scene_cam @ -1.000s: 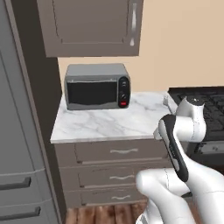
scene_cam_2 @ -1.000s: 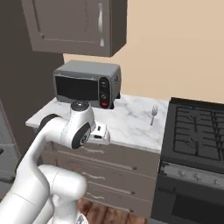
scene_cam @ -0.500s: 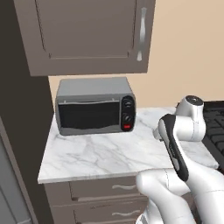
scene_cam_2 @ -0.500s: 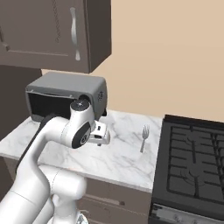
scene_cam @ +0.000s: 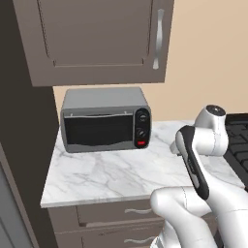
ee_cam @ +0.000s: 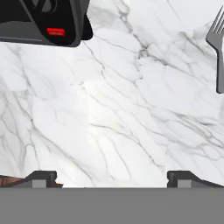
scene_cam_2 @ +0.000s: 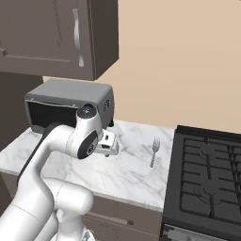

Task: Organize the utensils by type. Pick up the wooden spoons from the counter and place them in the open cabinet. Then pick up the metallic utensils from the counter and place them in the open drawer.

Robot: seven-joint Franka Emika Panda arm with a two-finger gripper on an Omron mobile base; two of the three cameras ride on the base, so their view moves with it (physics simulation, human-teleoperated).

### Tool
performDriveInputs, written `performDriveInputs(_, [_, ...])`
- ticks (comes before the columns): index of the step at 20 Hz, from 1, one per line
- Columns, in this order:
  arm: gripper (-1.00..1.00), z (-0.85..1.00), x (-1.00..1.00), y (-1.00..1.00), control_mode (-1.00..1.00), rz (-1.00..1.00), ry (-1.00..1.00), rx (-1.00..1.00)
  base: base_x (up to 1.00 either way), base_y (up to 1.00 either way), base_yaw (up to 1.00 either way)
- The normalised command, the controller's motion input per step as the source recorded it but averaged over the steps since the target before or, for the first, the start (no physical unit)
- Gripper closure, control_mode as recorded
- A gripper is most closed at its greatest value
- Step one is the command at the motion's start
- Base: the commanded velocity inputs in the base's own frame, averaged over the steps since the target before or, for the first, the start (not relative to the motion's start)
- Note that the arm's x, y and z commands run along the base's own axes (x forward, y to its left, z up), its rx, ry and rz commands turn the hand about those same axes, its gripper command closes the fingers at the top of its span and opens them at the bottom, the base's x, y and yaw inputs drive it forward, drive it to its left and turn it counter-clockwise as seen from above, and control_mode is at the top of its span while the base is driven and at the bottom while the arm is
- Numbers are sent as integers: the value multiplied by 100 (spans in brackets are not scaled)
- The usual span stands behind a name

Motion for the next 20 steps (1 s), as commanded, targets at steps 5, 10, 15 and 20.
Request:
performDriveInputs(5, [-100,0,0,0,100,0,0,0,0,-1,0])
performDriveInputs(10, [-100,-1,4,-8,-100,-3,0,0,6,-18,-3])
performDriveInputs(15, [-100,-9,31,-72,-100,-11,-1,0,0,0,0])
performDriveInputs(20, [-100,-9,46,-70,-100,-3,0,0,0,0,0])
